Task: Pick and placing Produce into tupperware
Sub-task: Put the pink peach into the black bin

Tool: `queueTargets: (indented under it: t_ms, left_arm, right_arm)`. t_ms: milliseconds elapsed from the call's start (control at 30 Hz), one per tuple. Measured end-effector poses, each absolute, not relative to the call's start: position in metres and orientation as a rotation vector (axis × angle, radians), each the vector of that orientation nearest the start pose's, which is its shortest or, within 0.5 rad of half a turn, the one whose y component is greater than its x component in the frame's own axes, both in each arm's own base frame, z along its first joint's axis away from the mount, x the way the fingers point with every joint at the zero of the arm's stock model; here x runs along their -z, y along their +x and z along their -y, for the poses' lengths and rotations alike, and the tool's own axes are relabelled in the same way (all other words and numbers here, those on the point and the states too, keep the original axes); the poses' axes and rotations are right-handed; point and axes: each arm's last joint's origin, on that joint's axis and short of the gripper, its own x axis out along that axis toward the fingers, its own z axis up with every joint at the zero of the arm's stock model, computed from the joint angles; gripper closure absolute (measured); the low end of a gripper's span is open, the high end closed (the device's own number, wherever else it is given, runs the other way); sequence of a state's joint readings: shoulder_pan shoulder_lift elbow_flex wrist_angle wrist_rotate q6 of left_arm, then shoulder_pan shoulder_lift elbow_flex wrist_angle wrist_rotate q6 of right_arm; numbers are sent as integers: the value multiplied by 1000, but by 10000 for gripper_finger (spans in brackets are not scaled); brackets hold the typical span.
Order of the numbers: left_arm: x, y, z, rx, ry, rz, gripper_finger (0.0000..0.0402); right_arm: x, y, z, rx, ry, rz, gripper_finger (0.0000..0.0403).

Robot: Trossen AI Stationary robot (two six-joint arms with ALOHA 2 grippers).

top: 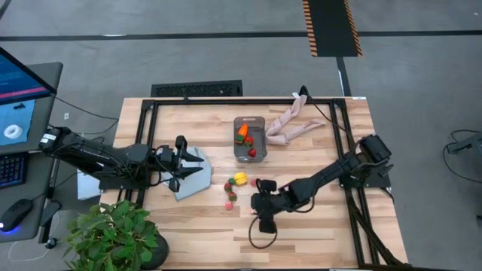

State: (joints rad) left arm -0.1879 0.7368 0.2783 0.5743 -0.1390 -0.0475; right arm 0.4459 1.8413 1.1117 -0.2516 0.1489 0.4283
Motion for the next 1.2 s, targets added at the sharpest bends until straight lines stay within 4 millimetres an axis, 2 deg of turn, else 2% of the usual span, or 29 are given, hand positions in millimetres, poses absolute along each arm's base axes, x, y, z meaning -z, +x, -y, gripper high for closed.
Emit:
queueTargets:
  t_ms: [167,300,567,933,1200]
  left_arm:
    - [-237,164,27,52,-66,112,280]
    - [-237,164,27,52,-66,111,280]
    - [-237,164,27,53,-66,111,280]
    - [-237,164,29,61,-75,101,280]
    - [-237,164,29,63,-76,105,280]
  right_arm:
    - [-151,336,-152,-72,91,-1003,184]
    - [-150,338,-149,-64,91,-1005,163]
    - [-150,340,-143,-40,67,-999,167]
    - [-121,348,-145,-59,74,-1049,168]
    - [-122,347,-144,-63,75,-1054,175]
